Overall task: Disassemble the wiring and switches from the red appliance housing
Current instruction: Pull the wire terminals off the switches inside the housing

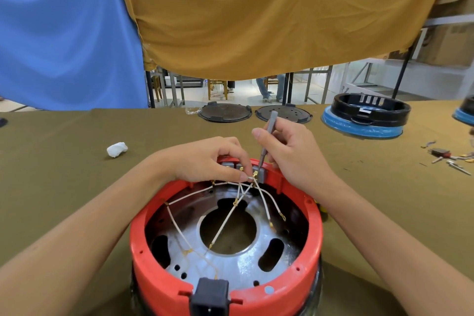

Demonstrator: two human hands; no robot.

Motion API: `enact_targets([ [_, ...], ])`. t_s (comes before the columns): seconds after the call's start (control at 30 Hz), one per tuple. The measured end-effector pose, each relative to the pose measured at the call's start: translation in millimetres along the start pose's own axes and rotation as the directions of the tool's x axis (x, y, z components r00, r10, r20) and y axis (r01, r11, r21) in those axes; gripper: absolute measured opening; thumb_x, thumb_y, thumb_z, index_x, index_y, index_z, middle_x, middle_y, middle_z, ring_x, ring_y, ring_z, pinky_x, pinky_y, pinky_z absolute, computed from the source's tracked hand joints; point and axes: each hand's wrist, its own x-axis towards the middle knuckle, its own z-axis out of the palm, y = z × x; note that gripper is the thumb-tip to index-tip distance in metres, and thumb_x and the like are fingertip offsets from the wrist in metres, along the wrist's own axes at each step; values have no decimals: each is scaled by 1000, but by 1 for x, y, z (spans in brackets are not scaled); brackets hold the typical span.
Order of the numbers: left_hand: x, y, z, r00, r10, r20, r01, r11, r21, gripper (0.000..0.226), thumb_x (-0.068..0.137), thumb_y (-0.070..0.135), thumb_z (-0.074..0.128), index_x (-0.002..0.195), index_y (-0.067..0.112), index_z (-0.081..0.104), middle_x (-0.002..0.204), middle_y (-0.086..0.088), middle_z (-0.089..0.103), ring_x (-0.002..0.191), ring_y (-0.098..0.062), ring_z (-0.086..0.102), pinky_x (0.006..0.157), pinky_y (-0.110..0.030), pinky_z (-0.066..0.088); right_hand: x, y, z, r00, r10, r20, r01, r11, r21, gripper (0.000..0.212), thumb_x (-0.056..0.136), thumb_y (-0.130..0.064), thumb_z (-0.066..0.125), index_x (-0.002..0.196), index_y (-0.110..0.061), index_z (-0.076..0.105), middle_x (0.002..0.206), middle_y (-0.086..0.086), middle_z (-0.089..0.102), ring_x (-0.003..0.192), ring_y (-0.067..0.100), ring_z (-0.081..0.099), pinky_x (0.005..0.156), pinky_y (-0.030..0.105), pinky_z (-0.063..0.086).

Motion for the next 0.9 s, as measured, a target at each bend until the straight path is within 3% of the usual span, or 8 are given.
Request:
enact_targets([
  [0.13,0,-1,0,1000,9,-2,-9,1000,3,7,90,33,71,96,36,73,110,0,56,106,-11,58,105,-33,38,5,7,0,994,108,4,-108,993,56,26,99,-31,60,82,-12,61,58,-6,54,50,4,48,50,18,41],
  [0.37,-1,0,0,1000,1,11,-1,1000,5,7,90,34,70,94,39,72,109,3,54,106,-9,56,101,-24,37,4,12,0,978,210,-7,-207,968,144,28,99,-31,60,79,-11,61,53,-6,53,47,7,47,52,25,43],
  [0.47,0,0,0,1000,4,6,-4,1000,7,7,90,34,70,95,38,72,110,2,55,107,-11,57,103,-27,37,0,8,-1,991,129,-34,-125,987,98,30,99,-32,59,82,-7,61,57,0,55,51,9,50,54,29,45],
  [0.6,0,0,0,1000,10,2,-10,1000,6,7,90,34,70,95,40,72,110,1,56,106,-13,58,105,-38,39,-4,-2,-2,998,-64,-13,64,997,-51,30,100,-32,58,80,-10,59,69,13,61,62,27,57,61,43,51],
  [0.73,1,0,0,1000,17,5,-17,1000,10,7,90,34,70,95,39,71,115,2,57,113,-12,56,108,-42,37,-3,-4,-2,984,-162,69,172,967,-190,31,100,-33,58,78,-11,60,62,1,56,57,15,49,58,33,43],
  [0.9,1,0,0,1000,19,7,-19,1000,10,7,90,36,70,95,40,71,110,1,56,106,-11,58,105,-39,38,2,2,0,999,-32,27,33,999,-39,28,99,-30,59,77,-14,58,59,-4,51,51,4,44,50,17,38],
])
